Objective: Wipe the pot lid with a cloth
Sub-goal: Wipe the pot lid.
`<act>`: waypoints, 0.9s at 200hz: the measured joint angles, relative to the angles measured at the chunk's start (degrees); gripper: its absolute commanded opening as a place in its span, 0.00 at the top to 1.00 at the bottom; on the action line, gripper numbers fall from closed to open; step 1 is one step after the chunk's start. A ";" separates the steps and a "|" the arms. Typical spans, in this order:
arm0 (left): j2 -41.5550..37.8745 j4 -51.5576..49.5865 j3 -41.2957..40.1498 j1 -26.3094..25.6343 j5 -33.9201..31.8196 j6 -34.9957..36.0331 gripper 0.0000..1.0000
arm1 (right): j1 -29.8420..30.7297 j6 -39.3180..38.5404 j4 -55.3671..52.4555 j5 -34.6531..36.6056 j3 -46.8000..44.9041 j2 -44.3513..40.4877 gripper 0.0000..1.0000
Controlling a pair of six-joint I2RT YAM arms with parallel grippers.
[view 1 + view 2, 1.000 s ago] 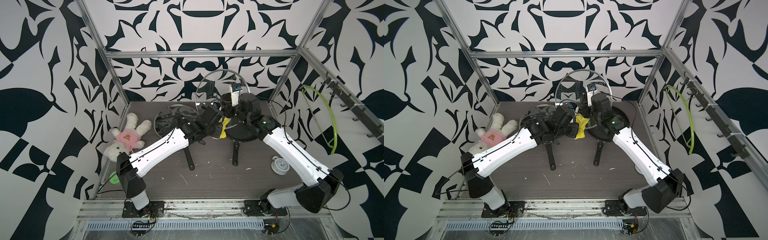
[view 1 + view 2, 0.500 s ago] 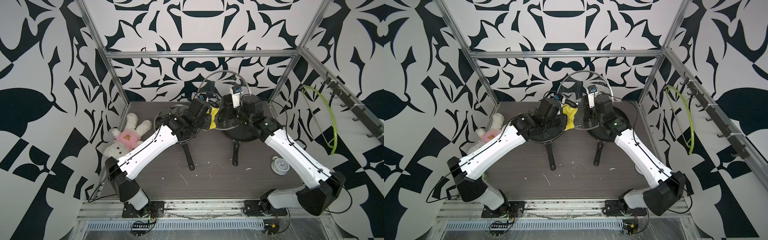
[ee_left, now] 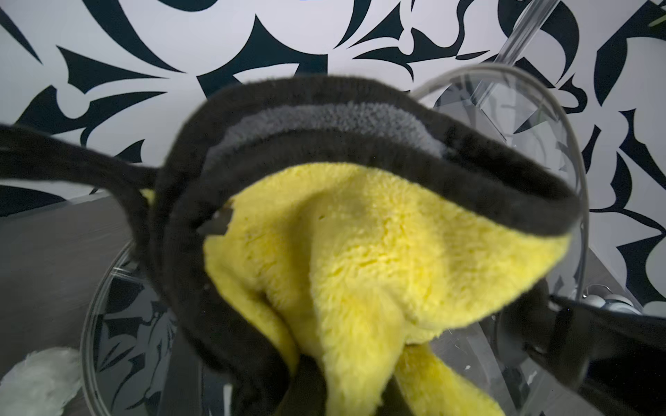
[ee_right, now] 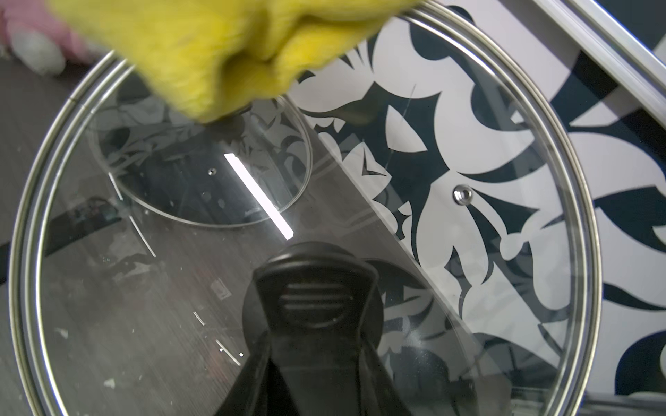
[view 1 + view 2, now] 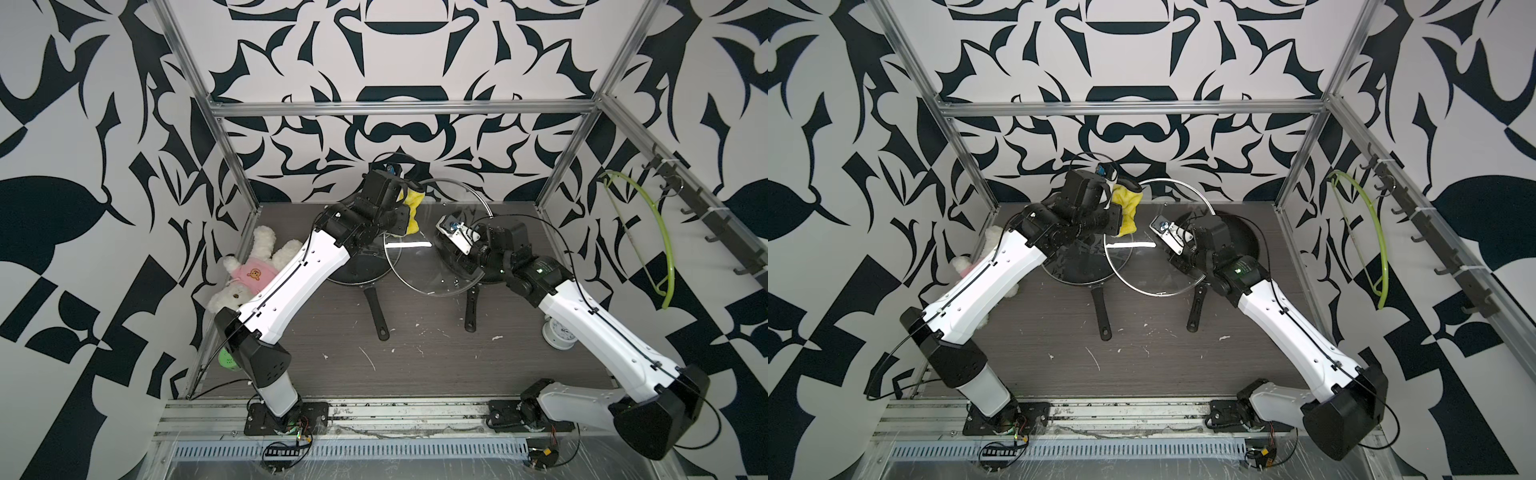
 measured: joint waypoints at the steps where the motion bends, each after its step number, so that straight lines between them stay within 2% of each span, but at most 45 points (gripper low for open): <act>1: 0.24 -0.22 0.33 0.02 0.13 0.17 1.00 | 0.07 -0.22 -0.04 0.00 0.00 -0.02 1.00; 41: 8.28 -5.90 12.26 -0.24 2.73 4.22 1.00 | 4.13 -13.29 -5.22 0.15 0.00 -0.50 1.00; 75: 12.04 -9.20 15.72 -2.19 3.61 7.61 1.00 | 7.74 -19.34 -9.51 1.62 0.00 -0.24 1.00; 136: 18.95 -14.25 22.75 -7.43 5.53 11.98 1.00 | 11.10 -24.00 -10.78 2.38 0.17 2.34 1.00; 180: 20.35 -14.88 23.34 -8.79 6.34 12.87 1.00 | 11.19 -24.28 -9.62 3.34 0.17 3.10 1.00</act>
